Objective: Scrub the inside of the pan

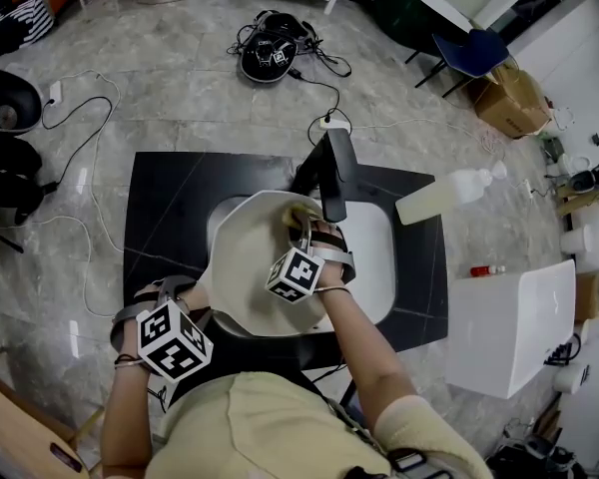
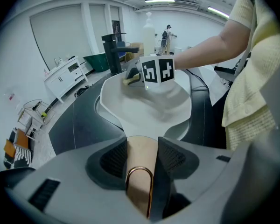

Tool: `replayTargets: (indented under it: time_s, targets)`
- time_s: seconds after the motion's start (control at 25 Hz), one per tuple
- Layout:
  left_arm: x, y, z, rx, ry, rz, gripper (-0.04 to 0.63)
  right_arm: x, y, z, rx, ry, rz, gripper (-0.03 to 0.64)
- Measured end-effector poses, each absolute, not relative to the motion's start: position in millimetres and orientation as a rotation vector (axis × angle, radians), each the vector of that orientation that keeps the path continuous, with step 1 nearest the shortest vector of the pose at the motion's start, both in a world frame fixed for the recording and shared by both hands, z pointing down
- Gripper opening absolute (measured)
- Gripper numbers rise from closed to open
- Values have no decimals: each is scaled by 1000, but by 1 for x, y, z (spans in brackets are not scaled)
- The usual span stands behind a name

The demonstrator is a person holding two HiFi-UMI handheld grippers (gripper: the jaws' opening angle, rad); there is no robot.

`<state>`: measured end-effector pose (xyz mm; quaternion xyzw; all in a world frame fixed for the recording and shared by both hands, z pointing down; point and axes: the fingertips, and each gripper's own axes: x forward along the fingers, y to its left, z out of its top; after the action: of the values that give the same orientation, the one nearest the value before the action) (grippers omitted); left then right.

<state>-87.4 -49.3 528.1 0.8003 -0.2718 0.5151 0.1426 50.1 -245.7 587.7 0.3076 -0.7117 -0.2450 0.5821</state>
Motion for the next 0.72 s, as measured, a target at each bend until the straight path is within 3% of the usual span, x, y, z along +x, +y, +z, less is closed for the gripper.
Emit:
replayTargets:
  time_s: [0.72]
  targets:
    - [-88,-49,528,2311,-778,1476,212,34,-217,549,800,-1858,-467,71]
